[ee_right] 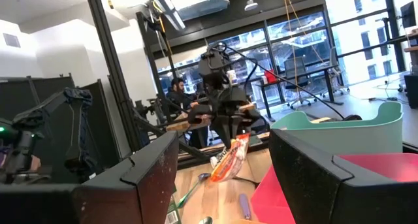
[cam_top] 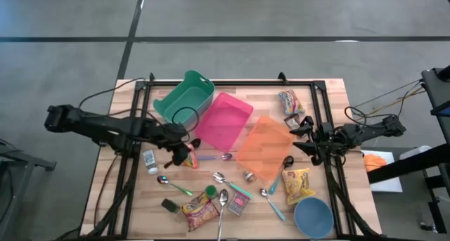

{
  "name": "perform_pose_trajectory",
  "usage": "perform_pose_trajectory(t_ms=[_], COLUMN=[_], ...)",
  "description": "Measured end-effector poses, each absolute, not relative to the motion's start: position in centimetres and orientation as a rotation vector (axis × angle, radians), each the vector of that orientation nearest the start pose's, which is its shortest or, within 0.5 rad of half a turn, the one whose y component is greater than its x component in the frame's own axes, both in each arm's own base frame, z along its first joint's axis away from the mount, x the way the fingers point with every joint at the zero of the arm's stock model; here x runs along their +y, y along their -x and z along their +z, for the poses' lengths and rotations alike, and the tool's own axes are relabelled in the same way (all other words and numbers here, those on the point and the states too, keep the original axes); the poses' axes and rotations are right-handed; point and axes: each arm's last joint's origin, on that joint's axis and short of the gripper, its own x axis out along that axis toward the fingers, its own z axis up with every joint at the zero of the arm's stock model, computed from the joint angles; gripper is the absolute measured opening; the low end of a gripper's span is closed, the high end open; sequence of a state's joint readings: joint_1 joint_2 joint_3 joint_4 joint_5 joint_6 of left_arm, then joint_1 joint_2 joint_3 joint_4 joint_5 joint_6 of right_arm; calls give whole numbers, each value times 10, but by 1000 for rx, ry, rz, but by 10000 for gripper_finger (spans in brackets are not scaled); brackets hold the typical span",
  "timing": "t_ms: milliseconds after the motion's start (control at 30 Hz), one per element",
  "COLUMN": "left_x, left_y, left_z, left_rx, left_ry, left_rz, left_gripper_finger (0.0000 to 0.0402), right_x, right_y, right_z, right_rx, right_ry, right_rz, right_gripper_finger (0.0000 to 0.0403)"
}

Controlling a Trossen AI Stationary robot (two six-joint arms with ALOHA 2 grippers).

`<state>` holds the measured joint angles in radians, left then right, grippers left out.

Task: Pick & Place Food Item
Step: Put the orange noodle pack into the green bin

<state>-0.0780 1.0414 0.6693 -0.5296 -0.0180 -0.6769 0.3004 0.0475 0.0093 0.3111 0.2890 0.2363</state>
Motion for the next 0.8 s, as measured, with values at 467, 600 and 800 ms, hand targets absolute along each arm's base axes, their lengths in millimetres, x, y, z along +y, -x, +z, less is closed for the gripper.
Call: perform_pose_trajectory(t_ms=[467, 600, 800], left_x=[-9, -7, -2], left_y=[-181, -178, -169], left_z=[257, 277, 312], left_rx=[688, 657, 660], left_ry=[508, 450, 362], left_rz=[318, 358, 492], left_gripper_finger=[10, 10, 10], right_x=[20, 20, 20], right_y=[-94, -94, -94], right_z=[192, 192, 192], right_rx=[-259, -259, -259], right_ry=[-314, -314, -314], right_rz=[42, 42, 42], right_gripper_finger=[235, 235, 235])
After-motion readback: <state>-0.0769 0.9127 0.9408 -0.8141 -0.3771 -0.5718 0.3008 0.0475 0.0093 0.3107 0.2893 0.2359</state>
